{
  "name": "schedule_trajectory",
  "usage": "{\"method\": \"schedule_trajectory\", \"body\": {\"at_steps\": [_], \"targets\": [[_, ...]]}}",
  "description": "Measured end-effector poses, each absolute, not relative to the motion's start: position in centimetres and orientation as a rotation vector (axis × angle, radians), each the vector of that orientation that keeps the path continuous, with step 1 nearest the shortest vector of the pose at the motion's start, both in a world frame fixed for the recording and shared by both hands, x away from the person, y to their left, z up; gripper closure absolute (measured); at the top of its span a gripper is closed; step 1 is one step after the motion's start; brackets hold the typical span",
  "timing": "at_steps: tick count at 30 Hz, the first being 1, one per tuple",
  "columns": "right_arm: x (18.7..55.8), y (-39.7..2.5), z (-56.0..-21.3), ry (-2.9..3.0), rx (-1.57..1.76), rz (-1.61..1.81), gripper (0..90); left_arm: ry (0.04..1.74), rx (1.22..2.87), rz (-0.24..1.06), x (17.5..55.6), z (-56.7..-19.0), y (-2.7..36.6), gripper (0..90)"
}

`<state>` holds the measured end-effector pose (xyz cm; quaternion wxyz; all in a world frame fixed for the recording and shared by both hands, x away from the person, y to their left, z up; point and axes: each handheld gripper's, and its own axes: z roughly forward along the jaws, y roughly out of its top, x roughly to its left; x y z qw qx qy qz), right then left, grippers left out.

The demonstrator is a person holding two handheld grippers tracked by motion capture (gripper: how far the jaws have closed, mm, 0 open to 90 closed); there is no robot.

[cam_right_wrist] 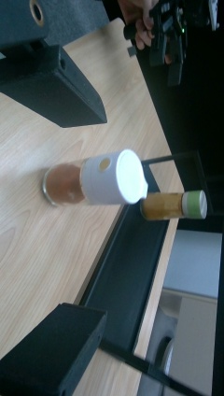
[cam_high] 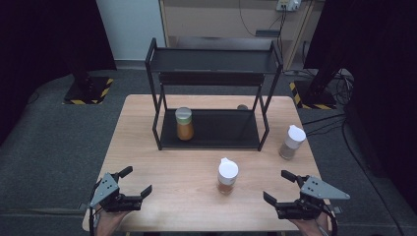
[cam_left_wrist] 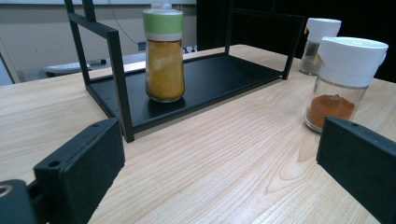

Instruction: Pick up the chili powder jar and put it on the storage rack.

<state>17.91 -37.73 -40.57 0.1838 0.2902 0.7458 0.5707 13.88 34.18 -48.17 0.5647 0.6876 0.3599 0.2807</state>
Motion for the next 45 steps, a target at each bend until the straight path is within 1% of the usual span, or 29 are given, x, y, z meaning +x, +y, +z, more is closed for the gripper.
{"method": "schedule_trajectory", "body": {"at_steps": [14,26,45], "targets": [[19.3,-35.4,-39.5,2.177,0.774,1.621,6.4,0.845,1.617,0.657,13.9,-48.2,34.2,0.3],[21.5,-32.2,-39.0,2.223,0.779,1.577,6.1,0.844,1.615,0.653,13.9,-48.2,34.3,0.4],[24.6,-27.8,-39.6,2.307,0.813,1.508,6.3,0.843,1.615,0.646,14.0,-48.2,34.3,0.3]]}}
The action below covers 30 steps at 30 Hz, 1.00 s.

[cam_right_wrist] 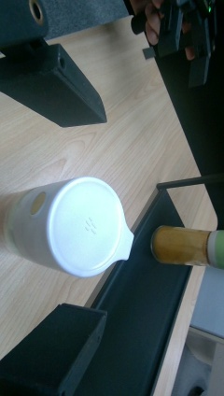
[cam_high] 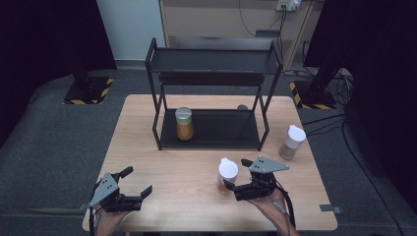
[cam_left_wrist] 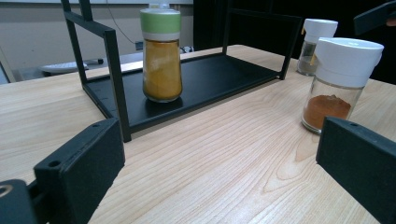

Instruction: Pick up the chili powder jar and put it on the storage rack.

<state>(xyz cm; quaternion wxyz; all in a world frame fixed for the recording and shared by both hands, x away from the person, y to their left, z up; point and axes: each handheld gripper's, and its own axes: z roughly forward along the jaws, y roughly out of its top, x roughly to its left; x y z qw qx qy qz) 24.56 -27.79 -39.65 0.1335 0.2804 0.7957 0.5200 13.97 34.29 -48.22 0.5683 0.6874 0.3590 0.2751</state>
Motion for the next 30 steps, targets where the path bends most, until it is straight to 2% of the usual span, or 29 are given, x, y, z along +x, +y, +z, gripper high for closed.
{"method": "schedule_trajectory", "body": {"at_steps": [19,23,27,30], "targets": [[25.9,-24.4,-41.9,2.312,0.883,1.411,12.1,0.837,1.616,0.644,14.0,-48.2,34.3,0.5],[26.0,-24.3,-42.2,2.317,0.896,1.400,17.0,0.837,1.616,0.644,14.0,-48.3,34.3,0.5],[25.4,-24.5,-42.6,2.287,0.866,1.410,28.9,0.837,1.616,0.644,14.0,-48.3,34.3,0.5],[24.9,-24.2,-42.6,2.268,0.844,1.400,30.3,0.838,1.615,0.643,14.0,-48.3,34.3,0.5]]}}
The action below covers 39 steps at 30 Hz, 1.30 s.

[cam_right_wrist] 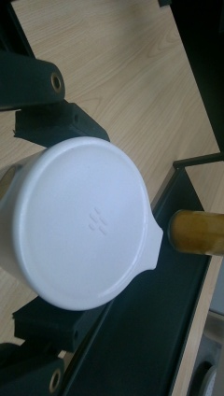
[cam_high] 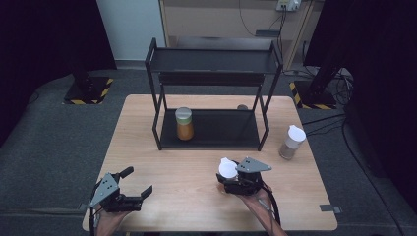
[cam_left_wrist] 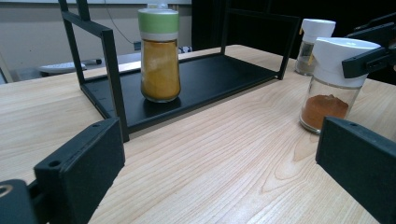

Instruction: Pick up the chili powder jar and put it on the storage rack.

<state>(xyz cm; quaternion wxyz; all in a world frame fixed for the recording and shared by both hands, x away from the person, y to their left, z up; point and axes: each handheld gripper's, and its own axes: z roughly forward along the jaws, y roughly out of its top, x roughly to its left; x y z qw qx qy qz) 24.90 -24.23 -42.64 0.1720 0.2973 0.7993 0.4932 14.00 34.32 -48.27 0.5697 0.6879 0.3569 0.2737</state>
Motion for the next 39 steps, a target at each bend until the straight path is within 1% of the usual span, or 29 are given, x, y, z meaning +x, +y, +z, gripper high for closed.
{"method": "schedule_trajectory", "body": {"at_steps": [16,26,39], "targets": [[25.2,-24.8,-42.1,2.285,0.797,1.418,30.7,0.835,1.614,0.636,14.1,-48.3,34.4,0.6],[26.1,-25.4,-40.6,2.303,0.718,1.451,30.8,0.839,1.614,0.634,14.1,-48.3,34.4,0.7],[27.8,-25.4,-37.7,2.332,0.621,1.465,30.8,0.838,1.615,0.629,14.1,-48.3,34.4,0.7]]}}
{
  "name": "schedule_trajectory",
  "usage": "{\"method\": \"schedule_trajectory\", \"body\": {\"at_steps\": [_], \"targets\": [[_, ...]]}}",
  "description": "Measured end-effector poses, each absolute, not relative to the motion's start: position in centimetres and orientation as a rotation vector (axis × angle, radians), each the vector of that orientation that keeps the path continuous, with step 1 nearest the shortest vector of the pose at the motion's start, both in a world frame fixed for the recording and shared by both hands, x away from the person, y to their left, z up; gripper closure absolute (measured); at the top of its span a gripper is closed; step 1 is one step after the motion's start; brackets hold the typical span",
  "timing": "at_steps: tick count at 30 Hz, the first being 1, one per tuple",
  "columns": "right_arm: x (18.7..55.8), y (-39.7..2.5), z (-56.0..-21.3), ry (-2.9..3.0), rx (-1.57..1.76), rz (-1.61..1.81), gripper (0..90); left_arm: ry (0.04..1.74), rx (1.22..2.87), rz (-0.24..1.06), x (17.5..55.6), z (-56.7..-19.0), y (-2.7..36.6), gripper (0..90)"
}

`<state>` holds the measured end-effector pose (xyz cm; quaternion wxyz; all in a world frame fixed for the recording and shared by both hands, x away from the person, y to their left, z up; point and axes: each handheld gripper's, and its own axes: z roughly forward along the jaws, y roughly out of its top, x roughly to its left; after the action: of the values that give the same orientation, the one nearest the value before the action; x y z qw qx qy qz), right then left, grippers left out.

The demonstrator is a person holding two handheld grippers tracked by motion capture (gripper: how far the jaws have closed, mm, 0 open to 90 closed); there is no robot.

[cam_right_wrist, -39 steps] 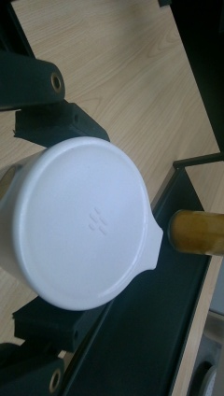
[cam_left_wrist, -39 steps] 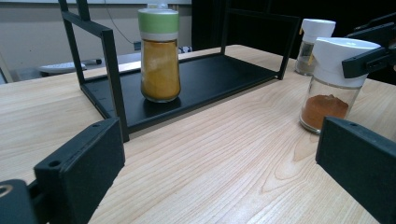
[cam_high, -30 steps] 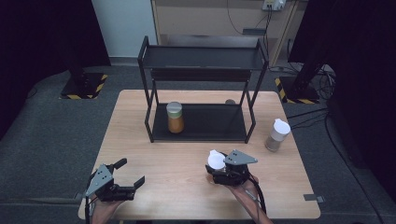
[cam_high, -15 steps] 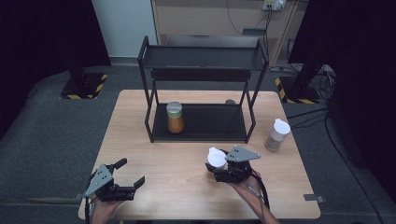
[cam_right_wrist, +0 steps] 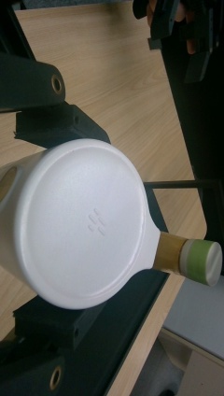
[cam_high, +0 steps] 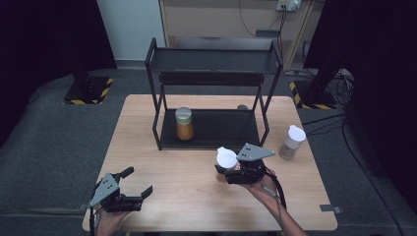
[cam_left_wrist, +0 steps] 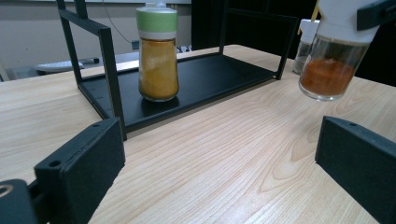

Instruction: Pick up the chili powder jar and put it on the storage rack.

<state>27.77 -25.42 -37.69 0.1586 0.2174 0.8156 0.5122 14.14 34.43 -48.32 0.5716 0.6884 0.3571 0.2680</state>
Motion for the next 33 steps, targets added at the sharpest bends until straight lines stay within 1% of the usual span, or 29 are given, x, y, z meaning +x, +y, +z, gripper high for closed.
{"method": "schedule_trajectory", "body": {"at_steps": [16,33], "targets": [[30.4,-24.9,-35.1,2.362,0.555,1.475,30.9,0.838,1.617,0.622,14.2,-48.3,34.4,0.8],[33.9,-23.5,-33.3,2.314,0.597,1.462,30.9,0.839,1.612,0.618,14.2,-48.4,34.5,1.0]]}}
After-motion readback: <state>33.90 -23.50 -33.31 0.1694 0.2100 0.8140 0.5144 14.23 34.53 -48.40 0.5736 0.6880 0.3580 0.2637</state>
